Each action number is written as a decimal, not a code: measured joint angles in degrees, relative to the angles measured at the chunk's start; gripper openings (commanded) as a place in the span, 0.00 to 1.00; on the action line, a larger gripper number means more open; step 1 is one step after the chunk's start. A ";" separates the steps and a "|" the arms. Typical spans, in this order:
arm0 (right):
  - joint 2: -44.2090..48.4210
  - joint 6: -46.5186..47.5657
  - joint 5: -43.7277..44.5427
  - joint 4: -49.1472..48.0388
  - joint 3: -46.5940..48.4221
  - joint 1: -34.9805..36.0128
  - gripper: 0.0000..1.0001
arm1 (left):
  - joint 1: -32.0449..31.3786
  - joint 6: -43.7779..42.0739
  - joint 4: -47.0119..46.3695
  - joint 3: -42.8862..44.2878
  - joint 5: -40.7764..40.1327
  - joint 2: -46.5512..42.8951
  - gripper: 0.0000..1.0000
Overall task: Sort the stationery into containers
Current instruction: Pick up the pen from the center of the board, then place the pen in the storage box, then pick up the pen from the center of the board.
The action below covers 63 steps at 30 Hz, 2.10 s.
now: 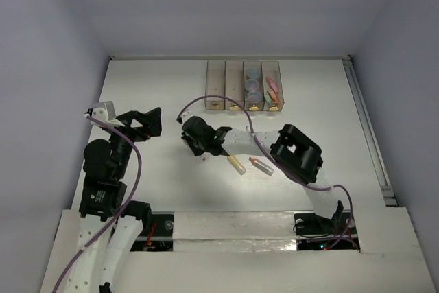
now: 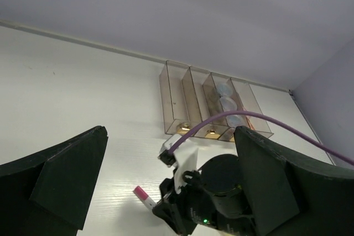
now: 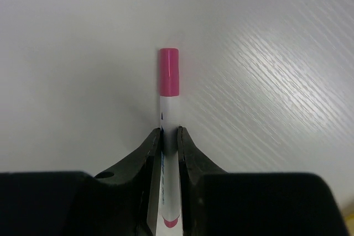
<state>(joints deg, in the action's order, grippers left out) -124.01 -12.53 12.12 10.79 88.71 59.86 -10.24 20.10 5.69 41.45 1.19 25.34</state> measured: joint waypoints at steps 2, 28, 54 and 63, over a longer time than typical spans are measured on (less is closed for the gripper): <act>1.97 -0.55 -1.66 -0.70 -2.29 -1.11 0.06 | -0.17 -0.07 0.09 0.00 0.04 0.00 0.99; 4.35 -6.91 -10.64 -9.07 10.05 -29.57 0.10 | -0.59 -0.07 -0.07 -0.22 4.31 1.90 0.99; 12.72 -4.79 -13.03 -5.20 -2.32 -32.13 0.61 | -0.61 -0.09 -0.44 -0.61 6.08 2.93 0.99; 39.45 -3.87 -15.65 -3.56 -34.71 -32.13 0.43 | -1.44 -0.09 -0.98 -0.63 6.58 1.27 0.99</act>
<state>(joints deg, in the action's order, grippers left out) -84.55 -16.40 -3.53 7.22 54.00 27.73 -11.68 20.01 4.71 40.82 7.77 26.61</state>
